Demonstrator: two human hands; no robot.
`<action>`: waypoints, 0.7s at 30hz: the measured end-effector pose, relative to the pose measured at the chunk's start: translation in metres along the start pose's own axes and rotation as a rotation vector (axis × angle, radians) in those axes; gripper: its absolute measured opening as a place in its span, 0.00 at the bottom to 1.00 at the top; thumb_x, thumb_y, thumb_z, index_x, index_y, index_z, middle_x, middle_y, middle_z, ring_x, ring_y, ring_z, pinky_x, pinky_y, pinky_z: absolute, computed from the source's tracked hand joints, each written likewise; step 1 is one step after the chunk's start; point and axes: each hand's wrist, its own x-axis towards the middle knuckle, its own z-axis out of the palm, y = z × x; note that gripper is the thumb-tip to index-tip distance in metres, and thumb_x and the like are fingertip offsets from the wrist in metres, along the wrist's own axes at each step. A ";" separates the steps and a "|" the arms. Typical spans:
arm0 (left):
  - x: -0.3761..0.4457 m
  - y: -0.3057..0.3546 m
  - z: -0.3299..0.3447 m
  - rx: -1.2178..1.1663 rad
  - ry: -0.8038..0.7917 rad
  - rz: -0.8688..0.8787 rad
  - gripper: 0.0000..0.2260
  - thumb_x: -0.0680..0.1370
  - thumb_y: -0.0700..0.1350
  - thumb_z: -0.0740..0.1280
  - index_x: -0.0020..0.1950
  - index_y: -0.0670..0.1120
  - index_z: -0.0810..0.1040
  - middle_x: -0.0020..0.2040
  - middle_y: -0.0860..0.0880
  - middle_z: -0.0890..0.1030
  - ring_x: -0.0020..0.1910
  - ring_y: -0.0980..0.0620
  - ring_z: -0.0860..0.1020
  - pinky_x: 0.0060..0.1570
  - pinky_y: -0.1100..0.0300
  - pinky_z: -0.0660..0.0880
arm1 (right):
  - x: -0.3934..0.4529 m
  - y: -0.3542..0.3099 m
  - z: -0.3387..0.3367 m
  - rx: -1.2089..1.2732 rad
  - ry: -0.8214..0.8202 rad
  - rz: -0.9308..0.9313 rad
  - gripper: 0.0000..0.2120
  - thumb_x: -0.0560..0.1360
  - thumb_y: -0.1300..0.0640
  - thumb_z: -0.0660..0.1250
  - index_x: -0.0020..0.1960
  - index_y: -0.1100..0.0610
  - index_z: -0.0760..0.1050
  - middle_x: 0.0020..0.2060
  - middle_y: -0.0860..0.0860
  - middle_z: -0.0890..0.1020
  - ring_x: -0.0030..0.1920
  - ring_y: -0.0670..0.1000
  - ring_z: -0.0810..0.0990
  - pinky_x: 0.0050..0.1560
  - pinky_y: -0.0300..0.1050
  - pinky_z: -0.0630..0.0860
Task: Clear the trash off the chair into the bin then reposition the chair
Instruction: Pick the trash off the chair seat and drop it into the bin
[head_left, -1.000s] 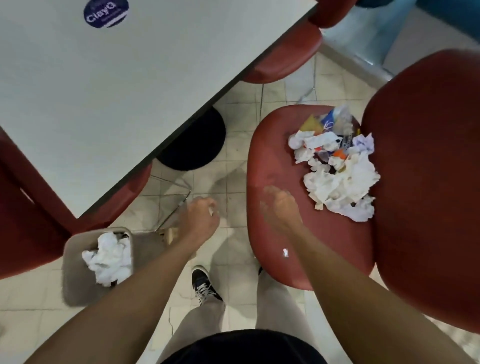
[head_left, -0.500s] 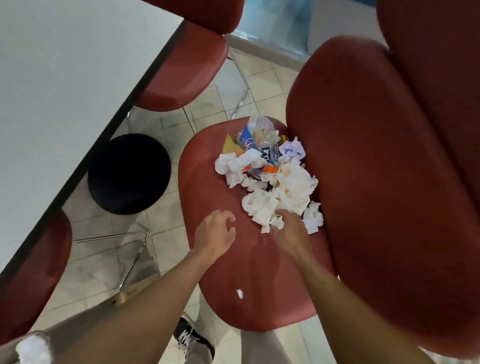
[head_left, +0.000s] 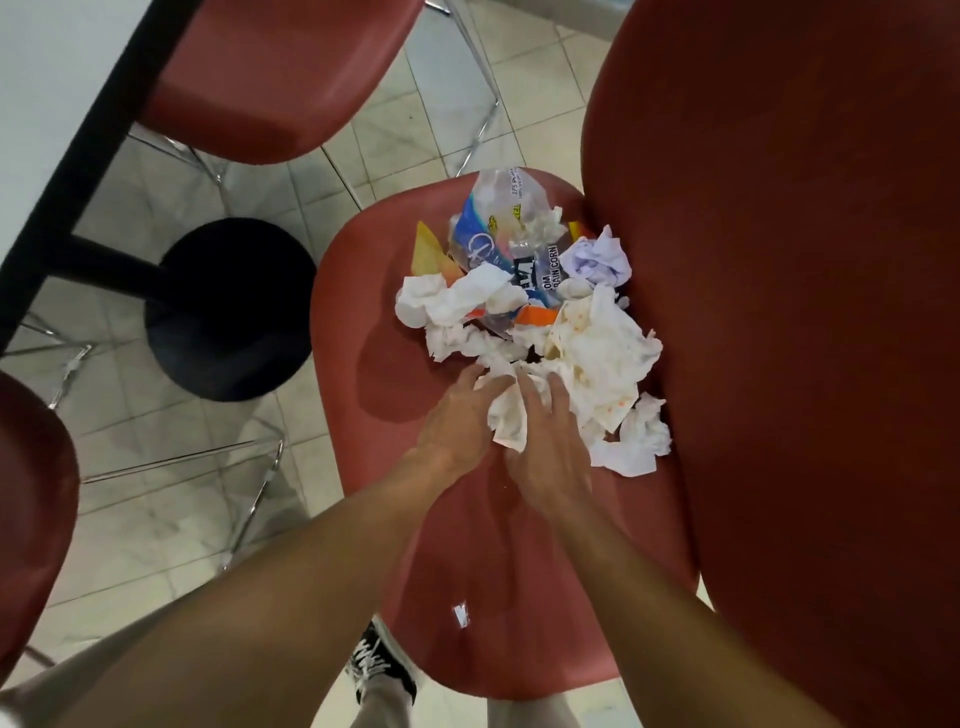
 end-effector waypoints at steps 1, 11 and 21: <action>0.002 -0.002 0.003 -0.013 -0.003 0.001 0.23 0.75 0.37 0.63 0.68 0.53 0.72 0.70 0.48 0.66 0.65 0.44 0.71 0.58 0.51 0.73 | 0.004 0.001 0.001 -0.015 -0.006 0.003 0.43 0.71 0.63 0.68 0.77 0.42 0.48 0.76 0.49 0.47 0.68 0.56 0.66 0.48 0.50 0.76; -0.032 -0.011 0.000 -0.058 0.114 -0.113 0.14 0.75 0.32 0.62 0.54 0.45 0.82 0.49 0.47 0.78 0.48 0.48 0.78 0.44 0.60 0.74 | -0.015 0.004 -0.003 -0.035 -0.010 0.007 0.41 0.68 0.60 0.72 0.74 0.45 0.53 0.70 0.50 0.55 0.59 0.55 0.73 0.45 0.49 0.79; -0.131 -0.025 -0.043 -0.089 0.293 -0.084 0.10 0.73 0.36 0.66 0.50 0.46 0.84 0.50 0.45 0.81 0.50 0.46 0.79 0.51 0.54 0.75 | -0.088 -0.046 -0.018 -0.028 -0.022 -0.018 0.40 0.70 0.57 0.71 0.74 0.46 0.53 0.71 0.50 0.53 0.61 0.55 0.74 0.51 0.55 0.79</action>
